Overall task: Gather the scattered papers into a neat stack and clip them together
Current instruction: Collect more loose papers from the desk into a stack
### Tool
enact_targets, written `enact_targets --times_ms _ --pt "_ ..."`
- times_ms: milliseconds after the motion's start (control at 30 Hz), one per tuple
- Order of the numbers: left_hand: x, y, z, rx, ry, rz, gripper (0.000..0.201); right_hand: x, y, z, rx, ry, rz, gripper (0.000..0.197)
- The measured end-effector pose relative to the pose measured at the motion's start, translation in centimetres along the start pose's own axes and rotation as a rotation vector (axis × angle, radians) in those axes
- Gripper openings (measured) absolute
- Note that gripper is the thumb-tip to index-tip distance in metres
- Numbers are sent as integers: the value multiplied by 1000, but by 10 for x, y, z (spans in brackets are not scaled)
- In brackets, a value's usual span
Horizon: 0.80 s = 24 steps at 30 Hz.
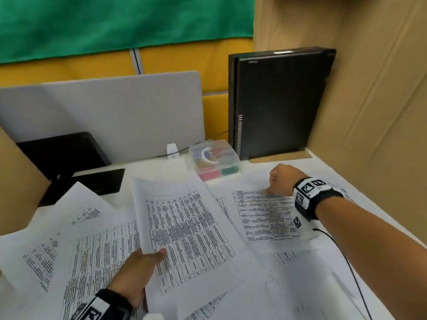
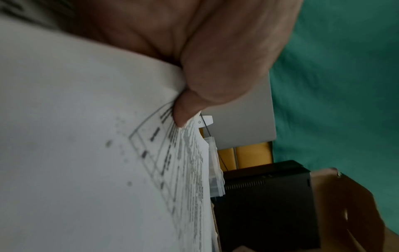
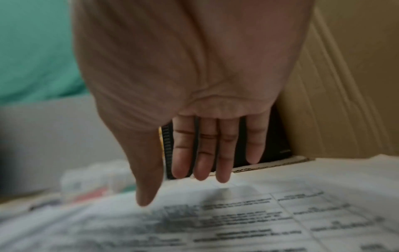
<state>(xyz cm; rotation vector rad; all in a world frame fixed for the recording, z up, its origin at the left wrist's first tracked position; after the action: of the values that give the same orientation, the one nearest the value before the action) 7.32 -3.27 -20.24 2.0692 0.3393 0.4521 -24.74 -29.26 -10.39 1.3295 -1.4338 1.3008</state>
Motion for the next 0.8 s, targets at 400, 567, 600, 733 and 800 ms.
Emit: enact_targets --times_ms 400,567,600,733,800 --pt "2 -3 4 -19 -31 38 75 -16 19 2 -233 -220 -16 92" --pt "3 -4 7 -52 -28 16 104 -3 70 -19 -476 -66 124 66" --pt "3 -5 7 -43 -28 24 95 -8 76 -25 -514 -64 143 73" --pt "1 -6 10 -43 -40 18 48 -20 73 -42 -565 -37 136 95" --pt "0 -5 8 -46 -42 19 55 -24 63 -42 -503 -96 98 79"
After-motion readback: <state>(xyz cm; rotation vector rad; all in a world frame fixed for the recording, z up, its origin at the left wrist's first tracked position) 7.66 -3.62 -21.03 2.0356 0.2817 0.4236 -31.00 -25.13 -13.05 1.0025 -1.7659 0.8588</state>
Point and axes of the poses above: each hand's wrist, its own z-axis towards the middle knuckle, its own x-axis out of the back of the hand, y = z × x, the point moved 8 cm from there along z, towards the middle knuckle, and after that the axes turned 8 degrees about -x, right-handed, at the moved point
